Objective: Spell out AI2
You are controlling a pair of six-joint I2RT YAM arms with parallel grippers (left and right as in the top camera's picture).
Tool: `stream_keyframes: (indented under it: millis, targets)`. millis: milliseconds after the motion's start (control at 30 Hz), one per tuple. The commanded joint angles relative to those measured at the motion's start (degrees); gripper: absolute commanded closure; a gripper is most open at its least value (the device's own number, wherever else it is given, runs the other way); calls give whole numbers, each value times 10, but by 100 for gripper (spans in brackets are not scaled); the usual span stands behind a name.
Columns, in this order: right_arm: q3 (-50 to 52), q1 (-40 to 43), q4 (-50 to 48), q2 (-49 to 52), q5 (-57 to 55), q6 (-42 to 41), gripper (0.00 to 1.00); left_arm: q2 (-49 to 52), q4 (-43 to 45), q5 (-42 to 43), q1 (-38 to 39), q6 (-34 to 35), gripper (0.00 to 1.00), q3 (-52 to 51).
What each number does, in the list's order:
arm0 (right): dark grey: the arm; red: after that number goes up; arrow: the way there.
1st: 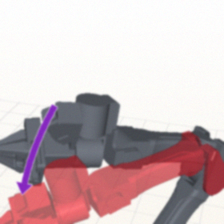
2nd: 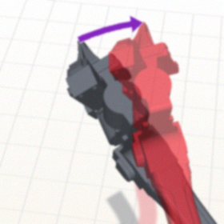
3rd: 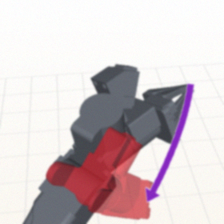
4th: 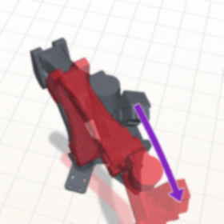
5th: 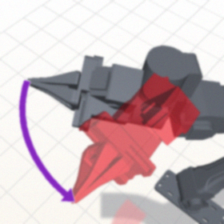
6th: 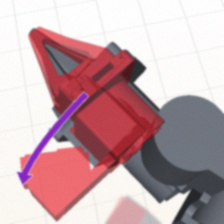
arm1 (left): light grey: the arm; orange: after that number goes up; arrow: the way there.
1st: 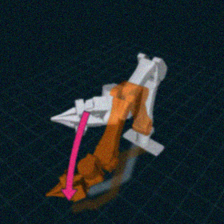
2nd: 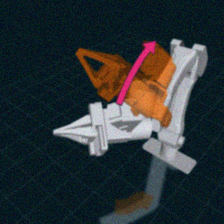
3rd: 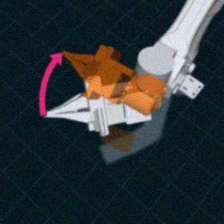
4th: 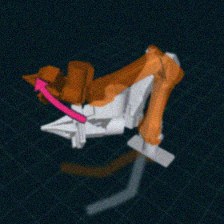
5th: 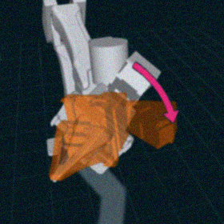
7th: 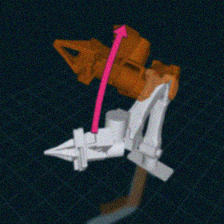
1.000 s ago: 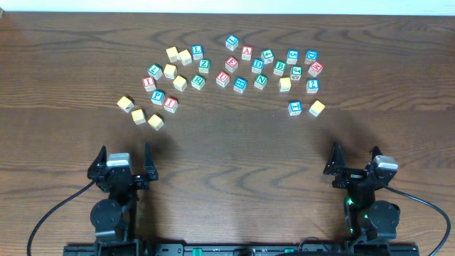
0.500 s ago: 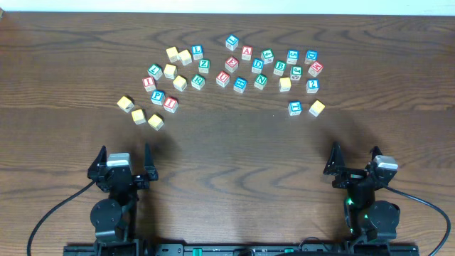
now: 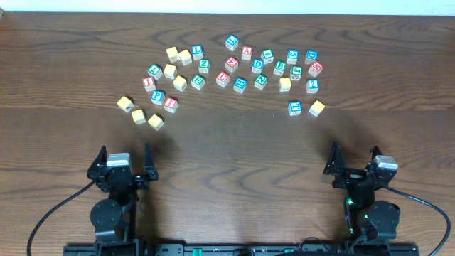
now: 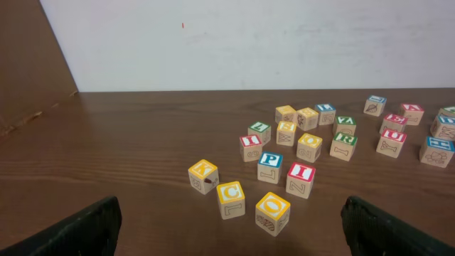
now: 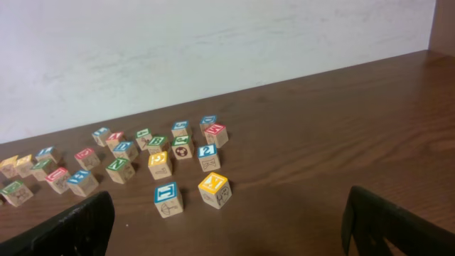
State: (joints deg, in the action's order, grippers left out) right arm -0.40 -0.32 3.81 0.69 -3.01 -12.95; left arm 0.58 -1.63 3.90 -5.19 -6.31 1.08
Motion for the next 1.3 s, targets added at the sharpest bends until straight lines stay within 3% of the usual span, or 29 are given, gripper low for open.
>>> stream_keyframes:
  millis: [0, 1267]
  targets:
    - [1, -5, 1, -4, 0, 3, 1, -3, -20, -1, -3, -12, 2, -9]
    - [1, -5, 1, -4, 0, 3, 1, 0, -19, -1, -3, -3, 2, -8]
